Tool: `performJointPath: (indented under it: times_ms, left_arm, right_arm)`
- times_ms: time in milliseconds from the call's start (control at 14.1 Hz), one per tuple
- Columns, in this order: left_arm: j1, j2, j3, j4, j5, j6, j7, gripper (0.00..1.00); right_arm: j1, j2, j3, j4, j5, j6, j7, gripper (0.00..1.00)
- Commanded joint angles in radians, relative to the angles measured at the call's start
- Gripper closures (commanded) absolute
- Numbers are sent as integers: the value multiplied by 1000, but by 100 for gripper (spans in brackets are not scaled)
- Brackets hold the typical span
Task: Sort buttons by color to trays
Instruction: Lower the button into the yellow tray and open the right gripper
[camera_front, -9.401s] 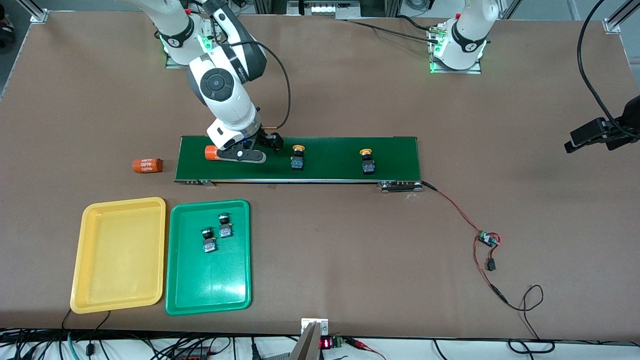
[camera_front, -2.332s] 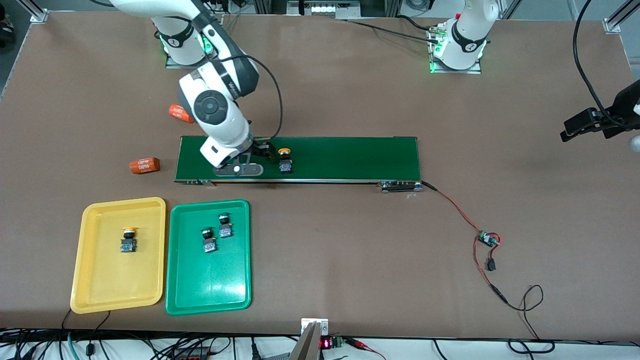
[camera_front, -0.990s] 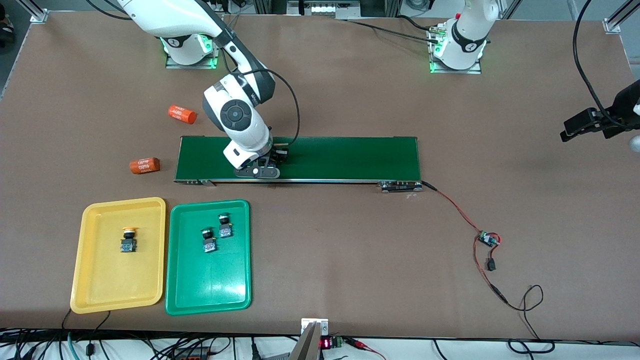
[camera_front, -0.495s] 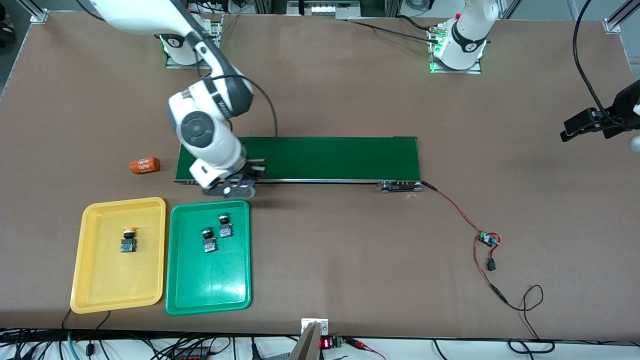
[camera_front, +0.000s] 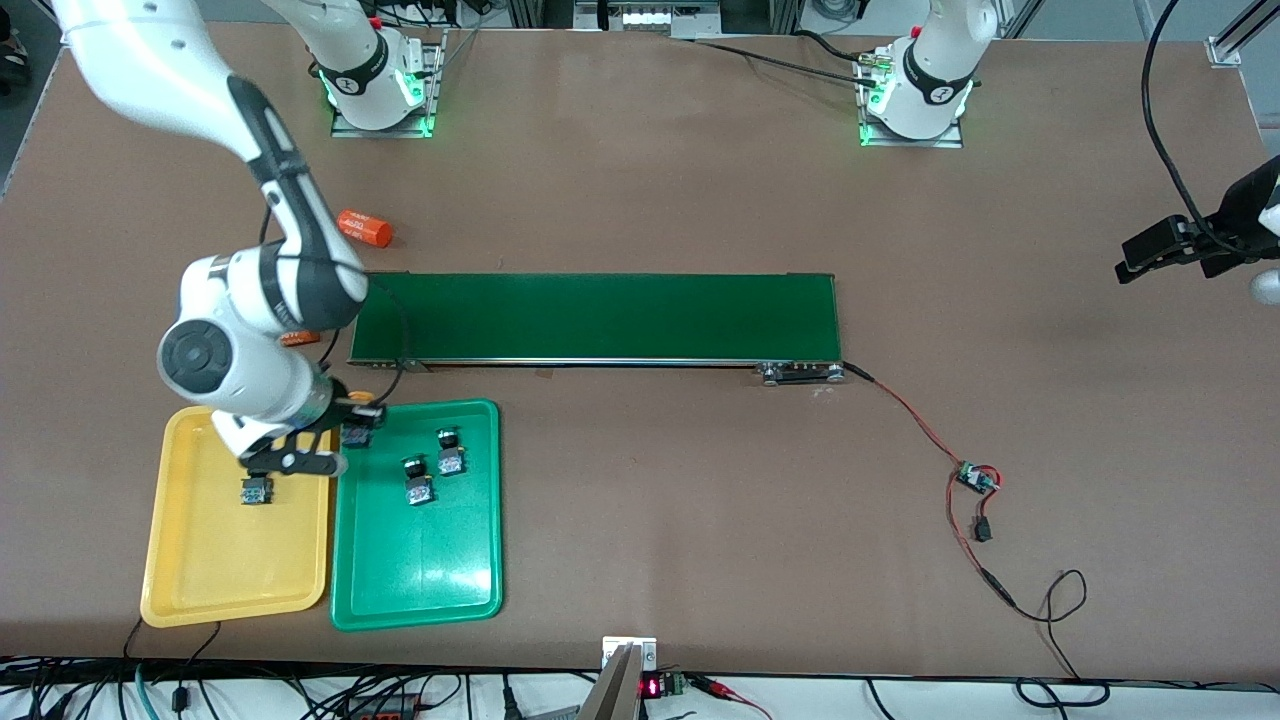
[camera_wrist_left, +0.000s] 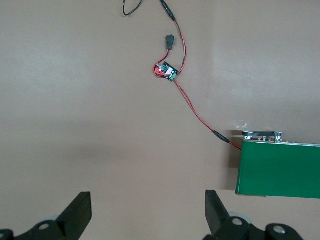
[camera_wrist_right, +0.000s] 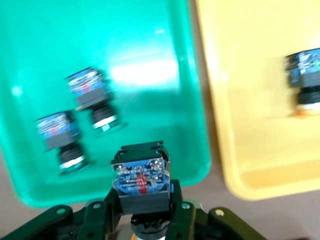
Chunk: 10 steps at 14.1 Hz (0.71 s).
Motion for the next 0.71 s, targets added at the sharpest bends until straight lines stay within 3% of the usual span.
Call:
performJointPath:
  times_ms: [0,283,636]
  left_arm:
    - [2,-10,-5,-8,20,1,2,0]
    - [2,-12,-5,-8,20,1,2,0]
    - [2,-12,-6,-8,20,1,2,0]
  right_arm:
    - [-14,82,-23,97,-9,3,-46,83]
    - [-41,120,-64,97,-11,92,-158,82]
    - [-77,140,-64,97,-12,115,-213,82]
